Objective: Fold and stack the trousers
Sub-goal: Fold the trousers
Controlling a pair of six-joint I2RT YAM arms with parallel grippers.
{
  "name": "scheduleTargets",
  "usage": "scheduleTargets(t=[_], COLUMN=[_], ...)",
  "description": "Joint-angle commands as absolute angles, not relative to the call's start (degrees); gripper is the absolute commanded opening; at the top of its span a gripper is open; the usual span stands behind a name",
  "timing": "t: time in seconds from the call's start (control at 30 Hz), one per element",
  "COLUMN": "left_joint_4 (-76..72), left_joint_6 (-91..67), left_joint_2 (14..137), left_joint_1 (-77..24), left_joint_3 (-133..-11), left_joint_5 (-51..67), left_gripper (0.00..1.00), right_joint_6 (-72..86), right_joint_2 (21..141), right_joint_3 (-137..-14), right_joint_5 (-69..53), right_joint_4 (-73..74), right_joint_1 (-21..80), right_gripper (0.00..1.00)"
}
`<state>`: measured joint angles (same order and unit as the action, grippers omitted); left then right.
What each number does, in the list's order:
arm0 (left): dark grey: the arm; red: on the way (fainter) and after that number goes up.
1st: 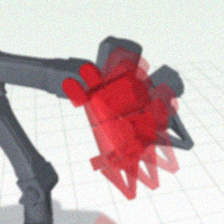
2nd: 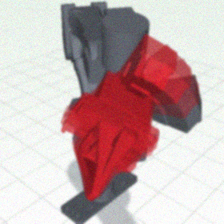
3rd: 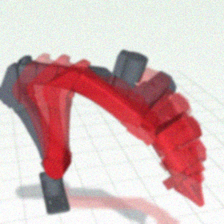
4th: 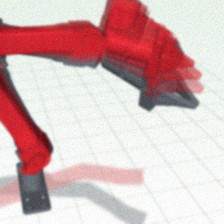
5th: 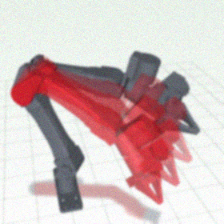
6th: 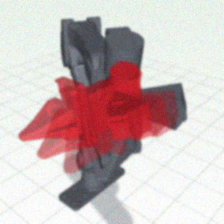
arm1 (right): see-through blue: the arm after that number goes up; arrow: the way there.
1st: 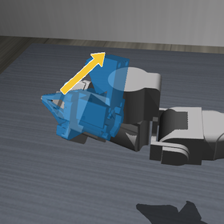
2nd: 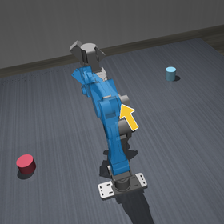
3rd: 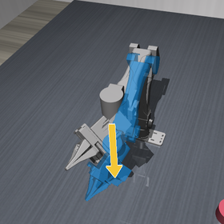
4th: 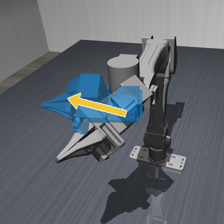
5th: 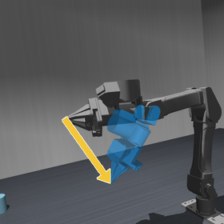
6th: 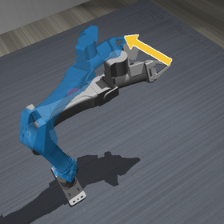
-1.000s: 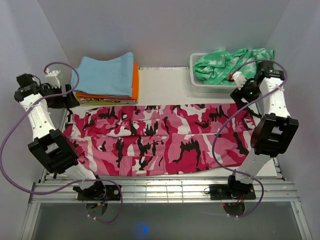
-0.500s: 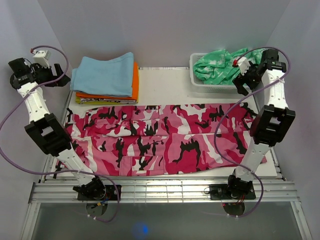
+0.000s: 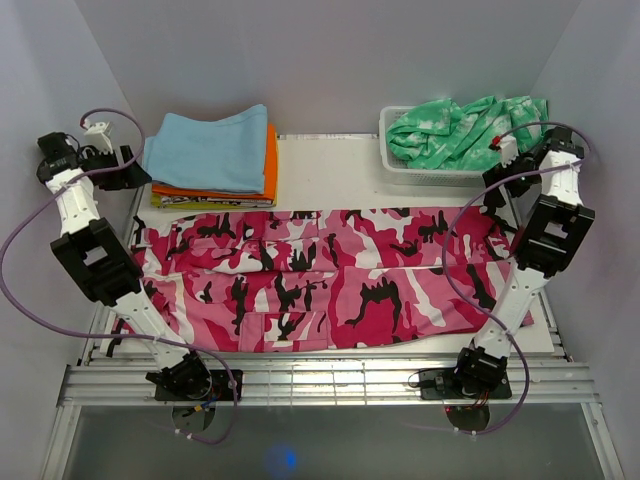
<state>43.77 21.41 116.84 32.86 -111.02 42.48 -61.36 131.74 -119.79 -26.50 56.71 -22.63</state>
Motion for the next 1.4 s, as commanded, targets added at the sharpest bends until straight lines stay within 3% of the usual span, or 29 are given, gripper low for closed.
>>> scheduleTargets(t=[0.0, 0.2, 0.67, 0.87, 1.0, 1.07, 1.17, 1.3, 1.37], left_joint_4=[44.9, 44.9, 44.9, 48.8, 62.2, 67.4, 67.5, 70.0, 72.5], left_joint_6=[22.5, 22.9, 22.1, 25.5, 33.8, 40.1, 45.8, 59.2, 66.0], left_joint_2=[113.3, 113.3, 116.3, 120.6, 127.4, 131.2, 133.0, 135.9, 136.9], left_joint_1=[32.6, 32.6, 32.7, 32.7, 32.8, 33.3, 33.3, 32.1, 31.8], left_joint_3=[-107.8, -104.3, -104.9, -110.2, -121.1, -126.5, -128.6, -128.6, -126.6], left_joint_5=[41.8, 41.5, 37.7, 35.0, 35.9, 38.0, 39.8, 37.7, 36.2], left_gripper=[0.84, 0.81, 0.80, 0.79, 0.77, 0.77, 0.77, 0.72, 0.65], right_joint_6=[-53.6, -48.7, -40.3, -40.3, -47.1, -53.8, -59.0, -61.2, -62.4], right_joint_2=[132.1, 136.0, 130.1, 132.5, 132.8, 131.7, 129.4, 127.2, 126.5], right_joint_3=[-121.4, -123.7, -105.9, -107.2, -108.6, -107.5, -105.0, -104.3, -105.4], right_joint_5=[-32.6, -33.0, -30.3, -28.3, -31.0, -31.7, -30.7, -30.5, -30.7], right_joint_4=[48.4, 48.2, 36.0, 36.1, 42.3, 46.0, 47.1, 48.2, 49.7], right_joint_1=[-21.6, -21.6, -23.5, -23.4, -23.4, -23.4, -23.4, -23.4, -23.3], right_gripper=[1.00, 0.92, 0.83, 0.79, 0.66, 0.52, 0.08, 0.08, 0.08])
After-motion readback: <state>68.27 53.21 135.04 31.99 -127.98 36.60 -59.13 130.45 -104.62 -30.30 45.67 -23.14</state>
